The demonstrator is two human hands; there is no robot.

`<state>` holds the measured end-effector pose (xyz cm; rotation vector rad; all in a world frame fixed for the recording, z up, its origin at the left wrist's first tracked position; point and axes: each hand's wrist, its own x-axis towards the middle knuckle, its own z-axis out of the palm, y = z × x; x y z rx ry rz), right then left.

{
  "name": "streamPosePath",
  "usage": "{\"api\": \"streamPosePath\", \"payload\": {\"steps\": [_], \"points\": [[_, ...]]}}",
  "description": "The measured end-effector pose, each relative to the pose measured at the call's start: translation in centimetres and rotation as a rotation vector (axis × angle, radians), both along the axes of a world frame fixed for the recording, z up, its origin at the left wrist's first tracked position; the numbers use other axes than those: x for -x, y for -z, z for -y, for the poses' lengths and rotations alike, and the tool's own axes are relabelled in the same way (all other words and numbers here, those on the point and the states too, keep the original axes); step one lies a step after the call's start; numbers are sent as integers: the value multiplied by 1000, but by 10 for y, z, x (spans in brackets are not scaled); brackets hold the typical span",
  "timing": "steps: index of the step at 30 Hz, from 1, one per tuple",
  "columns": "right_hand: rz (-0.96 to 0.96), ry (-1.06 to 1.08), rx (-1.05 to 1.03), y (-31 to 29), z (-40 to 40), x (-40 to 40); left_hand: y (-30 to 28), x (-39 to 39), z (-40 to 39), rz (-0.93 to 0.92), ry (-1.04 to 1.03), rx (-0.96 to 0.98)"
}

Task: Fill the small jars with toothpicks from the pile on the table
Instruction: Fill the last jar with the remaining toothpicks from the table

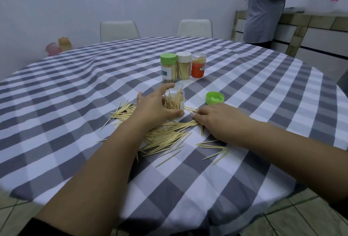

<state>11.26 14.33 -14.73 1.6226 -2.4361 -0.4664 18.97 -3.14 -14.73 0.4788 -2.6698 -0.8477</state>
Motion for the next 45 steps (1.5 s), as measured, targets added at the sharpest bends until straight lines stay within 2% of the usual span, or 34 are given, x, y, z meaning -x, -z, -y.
{"api": "streamPosePath", "payload": {"steps": [10, 20, 22, 25, 31, 34, 39, 43, 45], "points": [[-122, -45, 66, 5, 5, -7, 0, 1, 1, 6, 2, 8], [10, 68, 215, 5, 0, -6, 2, 2, 6, -2, 9, 5], [107, 166, 297, -1, 4, -4, 3, 3, 8, -8, 11, 7], [443, 307, 564, -10, 11, 3, 3, 3, 7, -8, 7, -2], [964, 316, 1165, -23, 37, 14, 3, 3, 7, -3, 13, 29], [1076, 286, 1359, -31, 50, 15, 4, 3, 8, -11, 10, 31], [1157, 255, 1411, -34, 70, 11, 5, 3, 7, -12, -1, 6], [1127, 315, 1247, -22, 75, 5, 6, 4, 7, -26, -7, -5], [1174, 352, 1172, -16, 75, 3, 6, 4, 7, -18, -10, -8]]}}
